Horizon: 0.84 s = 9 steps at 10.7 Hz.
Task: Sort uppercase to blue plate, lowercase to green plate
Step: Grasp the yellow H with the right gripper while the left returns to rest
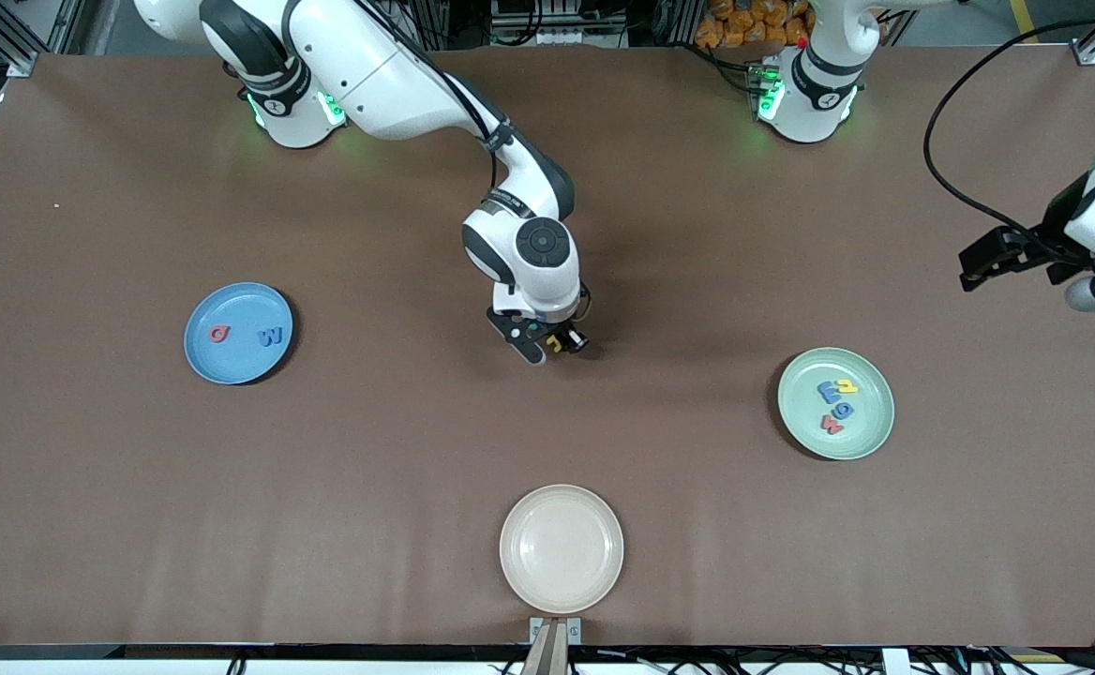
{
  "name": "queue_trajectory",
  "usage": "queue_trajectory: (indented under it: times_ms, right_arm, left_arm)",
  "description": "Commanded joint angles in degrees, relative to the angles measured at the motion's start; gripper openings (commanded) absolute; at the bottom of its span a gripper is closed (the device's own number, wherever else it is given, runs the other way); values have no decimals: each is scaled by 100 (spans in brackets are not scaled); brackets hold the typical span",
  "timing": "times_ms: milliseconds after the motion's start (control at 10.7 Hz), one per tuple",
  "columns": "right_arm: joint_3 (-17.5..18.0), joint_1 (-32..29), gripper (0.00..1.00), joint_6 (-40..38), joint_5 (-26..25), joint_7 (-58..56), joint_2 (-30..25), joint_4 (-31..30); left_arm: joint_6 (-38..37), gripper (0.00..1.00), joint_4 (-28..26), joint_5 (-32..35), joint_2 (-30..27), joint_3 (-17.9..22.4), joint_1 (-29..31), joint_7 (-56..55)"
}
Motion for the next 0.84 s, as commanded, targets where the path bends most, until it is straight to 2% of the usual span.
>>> queue_trajectory:
  times_ms: [0,188,469,563,751]
  right_arm:
    - [-8,14,34,27,-168,-42,100,107]
    - [-8,5,28,-8,-168,-164,91,115]
    - [-8,-47,28,-43,-177,-304,39,116]
    - [1,-152,28,-348,-177,-593,-23,142]
    - [246,-686,28,-1060,-125,-1497,-198,177]
  left_arm:
    - [-227,100,-77,-127,-207,60,-12,117]
    - [-332,100,46,-136,-216,121,-38,109]
    - [-377,100,248,-153,-172,174,31,100]
    - [-385,100,257,-205,-172,175,6,47]
    - [-386,100,371,-232,-119,192,58,73]
